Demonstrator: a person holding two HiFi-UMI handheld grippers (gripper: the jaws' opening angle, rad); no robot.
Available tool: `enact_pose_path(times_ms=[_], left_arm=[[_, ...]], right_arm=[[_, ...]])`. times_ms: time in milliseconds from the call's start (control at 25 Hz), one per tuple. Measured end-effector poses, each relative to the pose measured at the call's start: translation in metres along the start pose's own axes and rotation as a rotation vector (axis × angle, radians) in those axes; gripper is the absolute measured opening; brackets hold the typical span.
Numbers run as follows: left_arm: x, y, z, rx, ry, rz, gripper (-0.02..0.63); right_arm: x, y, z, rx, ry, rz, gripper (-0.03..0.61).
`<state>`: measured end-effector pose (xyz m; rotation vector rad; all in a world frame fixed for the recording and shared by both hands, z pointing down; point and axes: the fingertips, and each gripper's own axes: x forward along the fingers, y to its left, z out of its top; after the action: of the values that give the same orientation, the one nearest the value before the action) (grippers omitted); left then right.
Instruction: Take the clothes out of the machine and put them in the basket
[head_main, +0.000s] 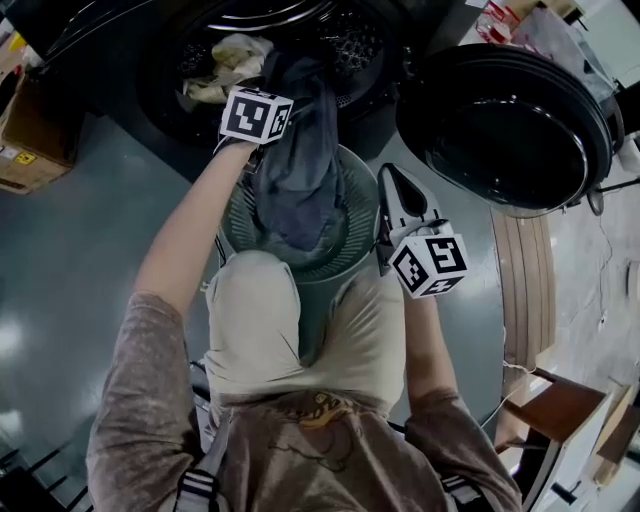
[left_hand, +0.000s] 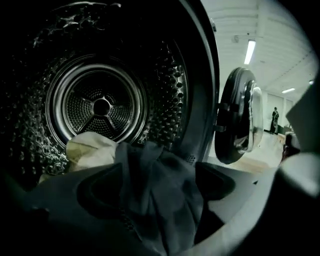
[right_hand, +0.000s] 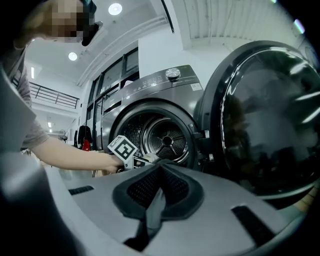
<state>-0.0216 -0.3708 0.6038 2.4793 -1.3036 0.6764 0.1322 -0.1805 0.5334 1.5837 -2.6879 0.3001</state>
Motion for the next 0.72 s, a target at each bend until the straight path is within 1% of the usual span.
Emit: enact_pose_path(times_ms=[80, 200, 400, 520, 600, 640, 720], left_arm=[[0.015, 0.008, -0.003, 0.011, 0.033, 0.022, 0.453], [0.034, 0.016, -0.012, 0.004, 0.084, 0.037, 0.453], [0.057, 0.016, -0.028, 0.028, 0.173, 0.047, 0.447], [0.06, 0.015, -0.036, 0.049, 0.198, 0.051, 0.36], [0.059, 0.013, -0.036, 0.054, 0.202, 0.045, 0.319], [0.058, 0.012, -0.035, 0.047, 0.198, 0.038, 0.261], [0.055, 0.011, -0.031, 0.027, 0.183, 0.032, 0.194]], right_arm=[[0.0, -0.001, -0.003, -0.001, 0.005, -0.006, -0.005], [0.001, -0.003, -0.005, -0.001, 0.01, -0.013, -0.005], [-0.004, -0.008, -0.005, -0.008, 0.012, -0.03, -0.005], [-0.008, -0.011, -0.01, -0.009, 0.024, -0.039, -0.005], [-0.01, -0.014, -0.013, -0.005, 0.029, -0.047, -0.005], [-0.01, -0.015, -0.014, -0.003, 0.03, -0.05, -0.005], [-0.01, -0.015, -0.015, -0.003, 0.034, -0.05, -0.005]])
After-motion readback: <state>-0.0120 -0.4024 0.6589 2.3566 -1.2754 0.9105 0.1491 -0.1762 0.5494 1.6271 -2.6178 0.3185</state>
